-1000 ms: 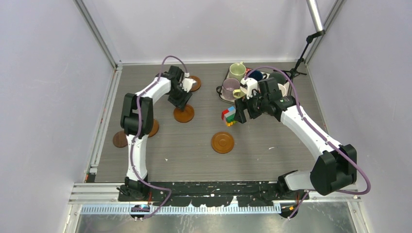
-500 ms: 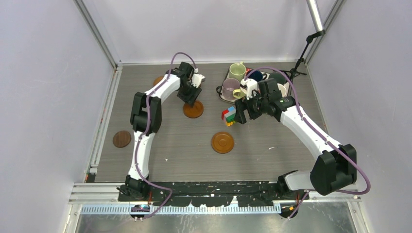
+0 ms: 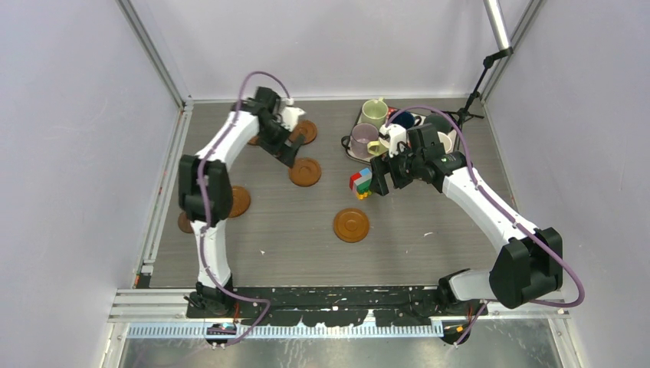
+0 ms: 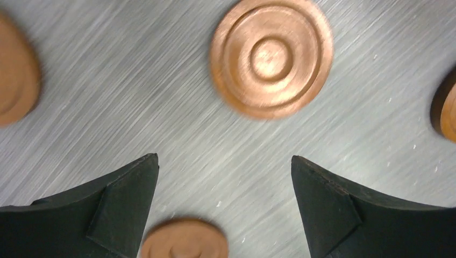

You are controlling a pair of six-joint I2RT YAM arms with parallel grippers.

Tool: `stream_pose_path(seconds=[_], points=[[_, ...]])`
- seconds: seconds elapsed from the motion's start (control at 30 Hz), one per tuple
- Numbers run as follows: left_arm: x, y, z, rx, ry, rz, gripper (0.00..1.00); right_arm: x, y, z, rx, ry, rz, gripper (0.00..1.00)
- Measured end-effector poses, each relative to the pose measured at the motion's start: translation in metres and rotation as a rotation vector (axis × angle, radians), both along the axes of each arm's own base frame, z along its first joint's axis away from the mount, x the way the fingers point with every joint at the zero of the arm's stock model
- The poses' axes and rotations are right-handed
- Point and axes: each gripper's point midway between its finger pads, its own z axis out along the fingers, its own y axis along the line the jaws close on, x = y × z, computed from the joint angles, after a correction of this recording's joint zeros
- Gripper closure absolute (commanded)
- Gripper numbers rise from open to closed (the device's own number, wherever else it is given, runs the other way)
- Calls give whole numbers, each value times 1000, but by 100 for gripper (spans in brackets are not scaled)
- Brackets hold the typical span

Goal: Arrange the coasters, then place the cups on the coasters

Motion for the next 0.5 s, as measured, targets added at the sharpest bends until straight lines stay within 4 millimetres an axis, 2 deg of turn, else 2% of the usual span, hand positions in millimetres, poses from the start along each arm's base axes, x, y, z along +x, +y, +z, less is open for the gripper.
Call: stream_pose_path(seconds=[0.07,0.1,0.2,0.27,0.33,0.43,0.5], points=[[-3,27,25,-19,-38,10,2,0,0,0,0,0,0,11],[-5,47,36,-25,-58,21,1,0,0,0,0,0,0,11],[-13,101,46,-21,-71,70,1,0,0,0,2,1,2,11],[-22,138,37,-12,-49,112,2,-1,1,0,4,2,4,11],[-35,171,20,0,-5,146,5,-2,2,0,9,3,12,10],[-55,191,-2,11,55,148,9,-4,3,0,15,11,22,10],[-64,193,-14,18,77,130,12,-5,3,0,15,17,26,10]])
